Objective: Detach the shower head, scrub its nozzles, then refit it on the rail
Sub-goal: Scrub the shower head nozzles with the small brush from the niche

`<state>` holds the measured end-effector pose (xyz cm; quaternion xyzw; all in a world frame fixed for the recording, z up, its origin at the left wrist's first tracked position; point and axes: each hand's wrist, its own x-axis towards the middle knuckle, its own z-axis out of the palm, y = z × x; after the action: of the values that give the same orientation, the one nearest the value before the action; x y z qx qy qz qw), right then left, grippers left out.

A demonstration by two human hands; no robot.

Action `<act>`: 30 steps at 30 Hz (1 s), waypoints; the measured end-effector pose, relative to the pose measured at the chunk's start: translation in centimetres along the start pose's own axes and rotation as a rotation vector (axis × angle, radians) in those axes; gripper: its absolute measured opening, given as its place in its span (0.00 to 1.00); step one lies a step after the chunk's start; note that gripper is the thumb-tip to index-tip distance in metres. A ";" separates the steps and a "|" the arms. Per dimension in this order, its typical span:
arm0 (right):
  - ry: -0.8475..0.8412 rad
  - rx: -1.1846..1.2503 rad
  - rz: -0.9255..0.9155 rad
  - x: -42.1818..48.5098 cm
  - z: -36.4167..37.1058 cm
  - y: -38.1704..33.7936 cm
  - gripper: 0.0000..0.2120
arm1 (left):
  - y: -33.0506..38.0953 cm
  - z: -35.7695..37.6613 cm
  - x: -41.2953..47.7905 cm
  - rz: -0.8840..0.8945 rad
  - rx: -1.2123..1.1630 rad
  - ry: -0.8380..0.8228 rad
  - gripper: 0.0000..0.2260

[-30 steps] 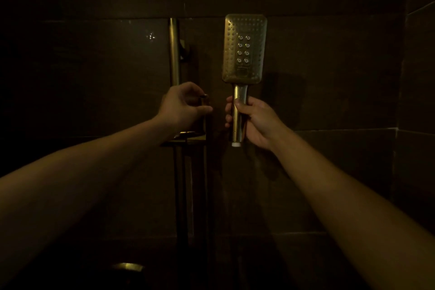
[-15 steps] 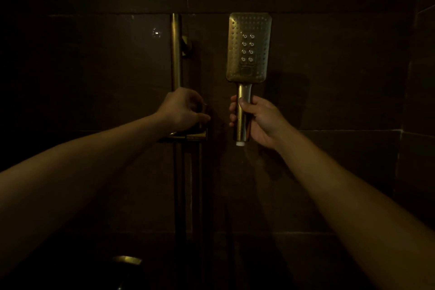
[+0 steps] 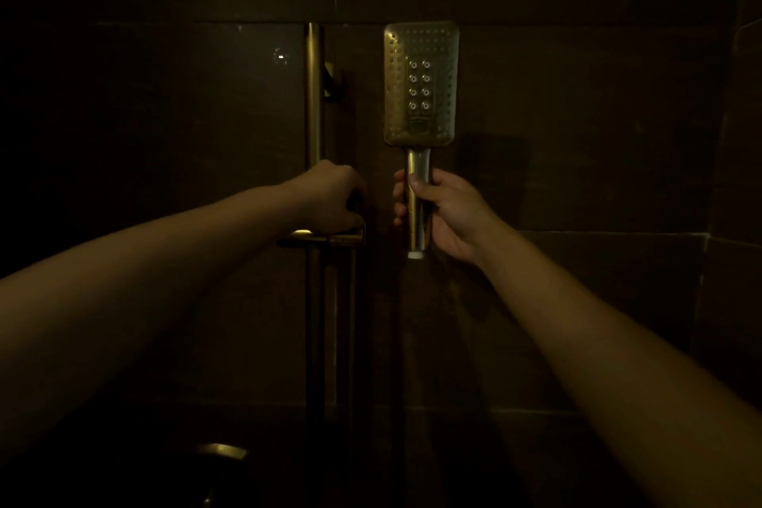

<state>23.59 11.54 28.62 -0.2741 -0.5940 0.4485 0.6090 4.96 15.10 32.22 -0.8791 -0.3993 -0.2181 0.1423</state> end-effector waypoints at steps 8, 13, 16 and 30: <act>-0.013 0.009 -0.003 -0.3 0.4 -0.6 0.07 | 0.7 0.9 1.0 -0.052 0.125 -0.128 0.15; -0.004 0.015 -0.008 -0.8 0.4 -0.7 0.07 | 0.9 1.4 0.8 -0.049 0.166 -0.136 0.13; -0.004 0.002 -0.006 -1.2 0.2 -0.9 0.08 | 1.3 1.1 0.6 -0.056 0.167 -0.127 0.14; 0.006 0.001 0.012 -2.6 -0.2 -1.5 0.08 | 2.1 0.4 1.1 -0.126 0.209 -0.195 0.13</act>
<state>24.40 8.67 28.68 -0.2787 -0.5904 0.4517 0.6080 7.27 14.64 32.22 -0.8497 -0.4860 -0.0976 0.1795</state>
